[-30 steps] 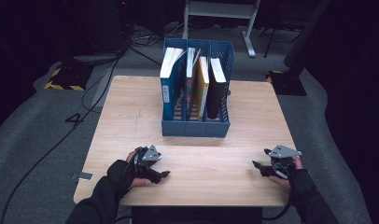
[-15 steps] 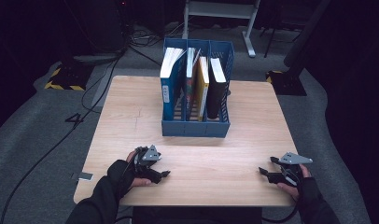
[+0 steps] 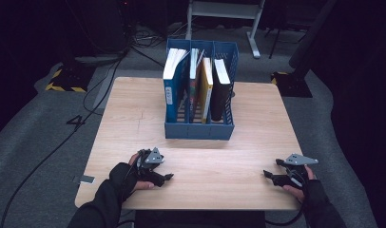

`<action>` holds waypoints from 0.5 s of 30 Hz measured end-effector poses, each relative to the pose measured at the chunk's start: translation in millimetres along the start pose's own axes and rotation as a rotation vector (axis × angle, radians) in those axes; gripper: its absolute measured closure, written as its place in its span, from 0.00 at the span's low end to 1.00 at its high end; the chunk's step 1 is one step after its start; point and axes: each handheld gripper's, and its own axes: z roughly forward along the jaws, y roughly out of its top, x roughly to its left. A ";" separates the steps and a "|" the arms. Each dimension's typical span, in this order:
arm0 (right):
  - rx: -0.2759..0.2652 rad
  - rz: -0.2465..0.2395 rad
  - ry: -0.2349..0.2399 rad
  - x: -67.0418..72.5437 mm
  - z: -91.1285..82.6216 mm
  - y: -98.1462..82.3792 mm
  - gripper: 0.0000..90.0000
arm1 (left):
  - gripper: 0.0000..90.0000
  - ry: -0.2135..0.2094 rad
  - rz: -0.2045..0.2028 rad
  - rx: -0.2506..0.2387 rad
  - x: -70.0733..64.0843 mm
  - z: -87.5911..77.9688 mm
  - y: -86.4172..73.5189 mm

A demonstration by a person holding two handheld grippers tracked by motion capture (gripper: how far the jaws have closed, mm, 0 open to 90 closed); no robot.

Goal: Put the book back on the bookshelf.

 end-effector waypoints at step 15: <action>0.005 0.002 -0.001 -0.6 2.3 1.8 0.21 | 0.20 -0.002 0.002 0.001 0.4 0.3 0.3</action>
